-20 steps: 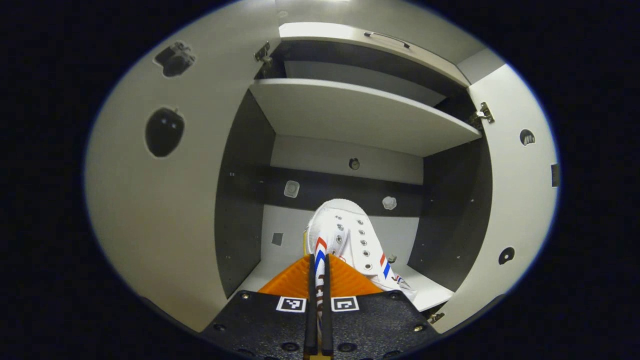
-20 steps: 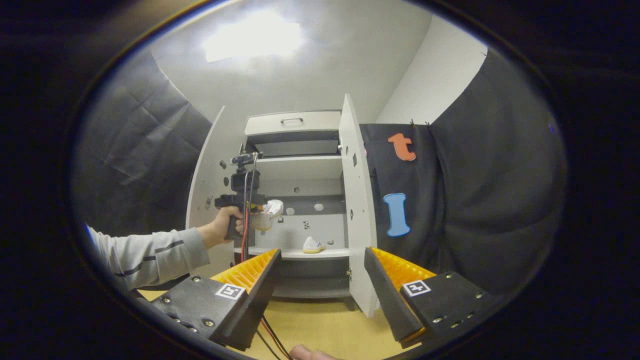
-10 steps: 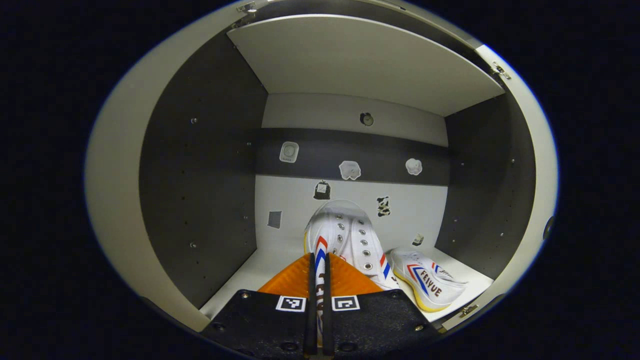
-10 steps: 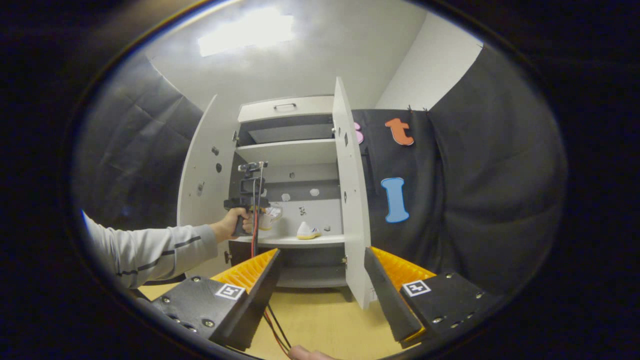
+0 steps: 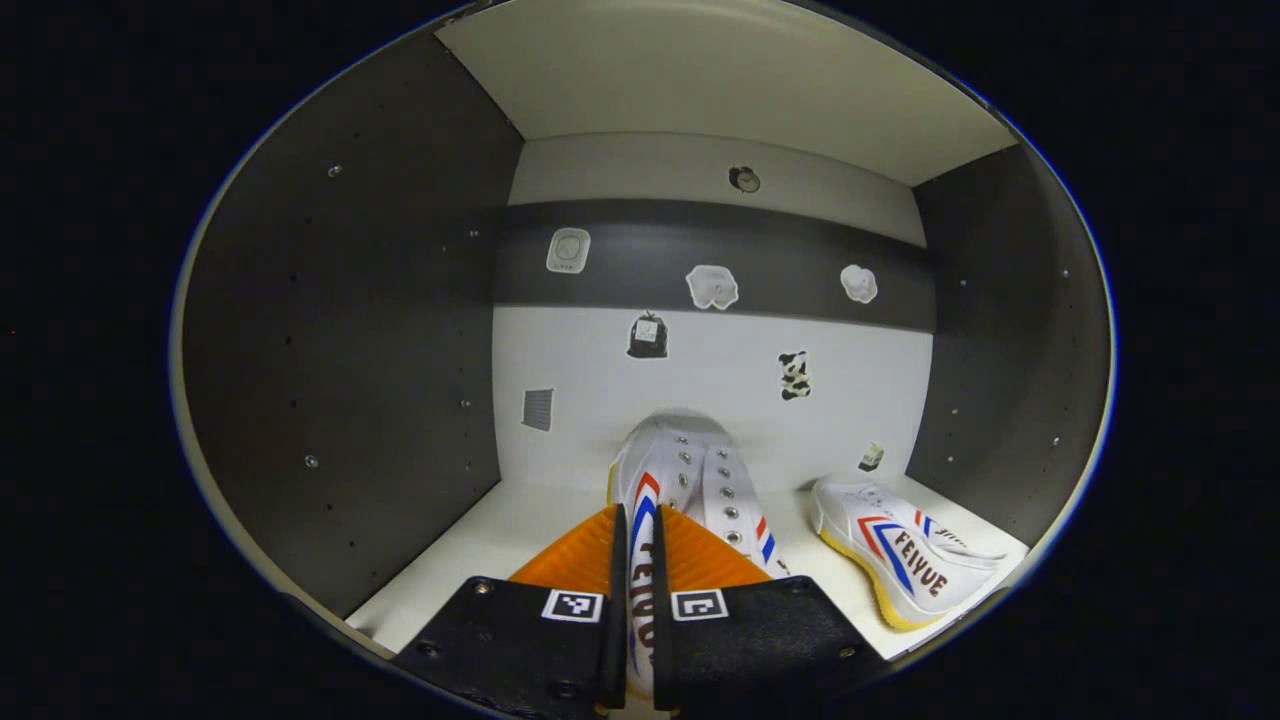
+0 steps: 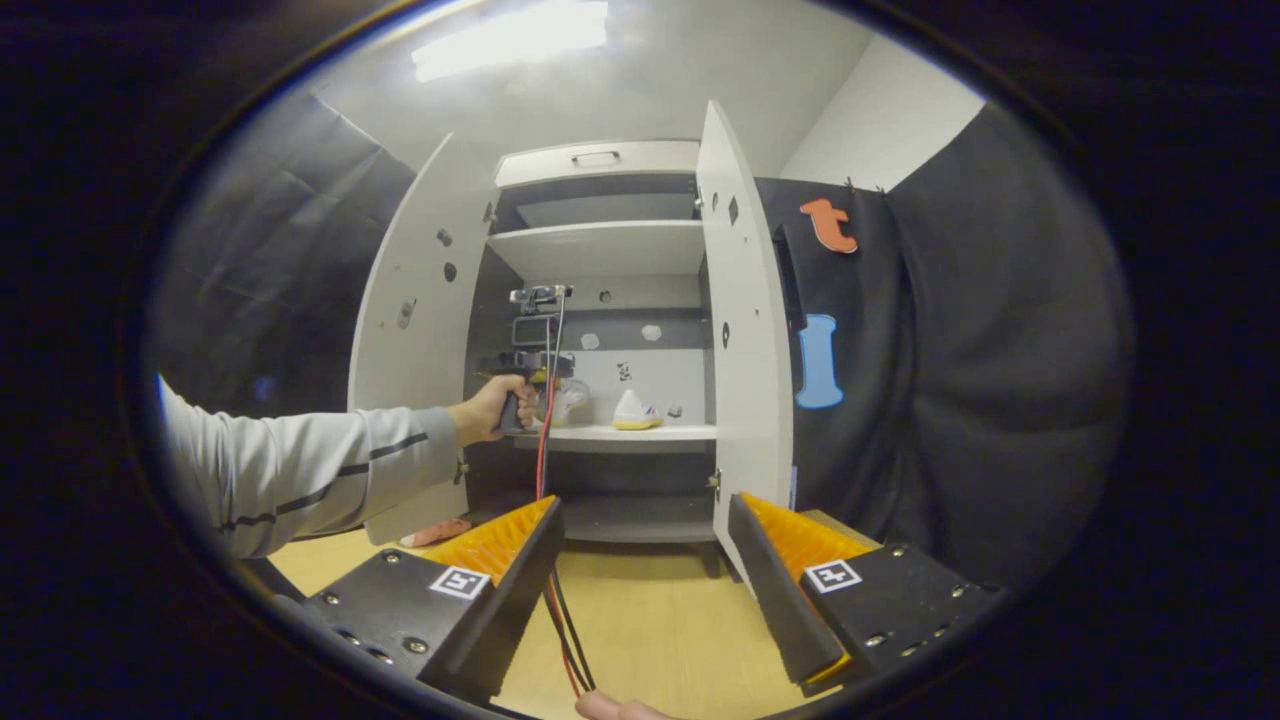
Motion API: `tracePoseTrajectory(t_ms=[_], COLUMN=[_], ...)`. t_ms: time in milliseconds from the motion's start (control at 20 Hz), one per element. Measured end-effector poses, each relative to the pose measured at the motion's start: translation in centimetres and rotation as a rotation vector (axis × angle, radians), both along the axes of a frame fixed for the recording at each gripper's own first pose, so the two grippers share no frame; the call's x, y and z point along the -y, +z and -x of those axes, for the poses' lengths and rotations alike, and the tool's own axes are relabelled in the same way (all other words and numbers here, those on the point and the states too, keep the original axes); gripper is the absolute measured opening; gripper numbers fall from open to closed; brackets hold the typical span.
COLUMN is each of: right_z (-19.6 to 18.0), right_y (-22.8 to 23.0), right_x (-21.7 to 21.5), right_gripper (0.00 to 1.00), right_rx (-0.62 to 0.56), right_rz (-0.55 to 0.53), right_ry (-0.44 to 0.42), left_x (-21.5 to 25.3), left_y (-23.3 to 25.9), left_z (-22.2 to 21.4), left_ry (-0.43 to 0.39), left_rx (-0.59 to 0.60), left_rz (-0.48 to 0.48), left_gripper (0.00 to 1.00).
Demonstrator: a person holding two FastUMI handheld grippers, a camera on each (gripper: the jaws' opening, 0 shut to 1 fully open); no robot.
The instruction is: Grab one shoe with the right hand and put it into the shoe cabinet, grab the other shoe with the left hand and put it into the shoe cabinet; then close the right door with the right hand and the left door with the left hand.
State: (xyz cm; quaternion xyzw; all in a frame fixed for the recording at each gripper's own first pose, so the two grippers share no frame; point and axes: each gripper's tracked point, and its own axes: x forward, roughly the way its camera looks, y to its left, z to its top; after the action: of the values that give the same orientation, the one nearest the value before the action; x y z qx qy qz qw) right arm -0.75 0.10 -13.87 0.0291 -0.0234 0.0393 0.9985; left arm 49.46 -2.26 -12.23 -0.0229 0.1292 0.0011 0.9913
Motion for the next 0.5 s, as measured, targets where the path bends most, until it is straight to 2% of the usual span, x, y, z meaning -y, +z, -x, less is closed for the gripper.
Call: tracePoseTrajectory(t_ms=[100, 150, 250, 500], right_z=[-0.3, -0.4, -0.4, 0.6], right_y=[-0.3, -0.5, -0.7, -0.3], right_x=[0.2, 0.3, 0.7, 1.9], right_gripper=[0.98, 0.99, 0.98, 0.98], right_rx=[-0.005, -0.009, -0.017, -0.018], right_rz=[-0.01, -0.013, -0.024, -0.064], right_ry=[-0.003, -0.005, -0.016, -0.047], left_x=[1.3, 2.0, 2.0, 3.5], left_y=[2.6, 3.3, 3.9, 4.5], left_z=[-0.1, 0.4, 1.4, 5.2], left_ry=[-0.058, -0.077, -0.076, -0.102], left_rx=[0.091, 0.109, 0.098, 0.07], left_rz=[0.037, 0.056, 0.04, 0.027], left_gripper=[0.33, 0.5, 0.91, 0.96])
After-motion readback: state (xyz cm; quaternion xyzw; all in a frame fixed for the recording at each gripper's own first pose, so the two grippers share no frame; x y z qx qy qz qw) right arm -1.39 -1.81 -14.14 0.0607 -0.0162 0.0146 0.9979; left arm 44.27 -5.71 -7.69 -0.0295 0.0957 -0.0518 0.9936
